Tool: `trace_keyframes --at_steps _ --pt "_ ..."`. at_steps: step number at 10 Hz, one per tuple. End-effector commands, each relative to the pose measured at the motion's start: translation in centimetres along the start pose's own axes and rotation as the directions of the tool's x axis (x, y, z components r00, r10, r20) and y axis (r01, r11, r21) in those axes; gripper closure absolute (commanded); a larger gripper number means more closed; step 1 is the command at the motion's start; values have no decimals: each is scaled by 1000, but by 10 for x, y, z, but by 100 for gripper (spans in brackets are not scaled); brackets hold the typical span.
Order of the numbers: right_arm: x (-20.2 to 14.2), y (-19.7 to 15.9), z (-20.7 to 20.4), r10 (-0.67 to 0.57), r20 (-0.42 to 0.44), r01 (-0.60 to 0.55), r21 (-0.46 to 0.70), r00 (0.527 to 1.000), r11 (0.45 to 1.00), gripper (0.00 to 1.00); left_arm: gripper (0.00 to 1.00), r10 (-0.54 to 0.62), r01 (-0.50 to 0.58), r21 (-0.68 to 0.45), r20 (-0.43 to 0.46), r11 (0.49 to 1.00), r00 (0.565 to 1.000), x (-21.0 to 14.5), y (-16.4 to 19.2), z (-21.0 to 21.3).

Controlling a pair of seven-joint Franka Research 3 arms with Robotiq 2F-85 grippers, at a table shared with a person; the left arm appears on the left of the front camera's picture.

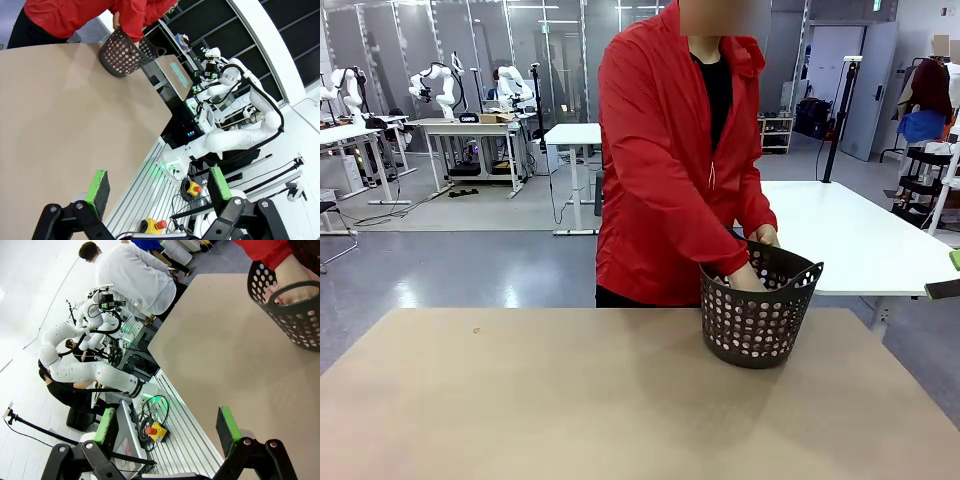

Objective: Fold the towel.
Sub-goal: Grab the top end of the 100 cm Hotel Towel extended by the human.

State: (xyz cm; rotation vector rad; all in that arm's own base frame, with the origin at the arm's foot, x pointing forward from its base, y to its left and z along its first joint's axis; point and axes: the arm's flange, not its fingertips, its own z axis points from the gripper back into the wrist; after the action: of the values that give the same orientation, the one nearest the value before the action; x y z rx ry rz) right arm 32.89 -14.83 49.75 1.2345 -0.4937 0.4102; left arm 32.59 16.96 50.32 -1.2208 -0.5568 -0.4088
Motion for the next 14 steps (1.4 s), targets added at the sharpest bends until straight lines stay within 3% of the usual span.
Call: trace_keyframes --at_steps 1,14 --pt "1 -1 1 21 8 -21 16 1000 1000 0 0 -23 23 -17 0 1000 1000 -1 1 1" --pt "1 -1 1 21 8 -21 16 1000 1000 0 0 -23 23 -17 0 1000 1000 -1 1 1"
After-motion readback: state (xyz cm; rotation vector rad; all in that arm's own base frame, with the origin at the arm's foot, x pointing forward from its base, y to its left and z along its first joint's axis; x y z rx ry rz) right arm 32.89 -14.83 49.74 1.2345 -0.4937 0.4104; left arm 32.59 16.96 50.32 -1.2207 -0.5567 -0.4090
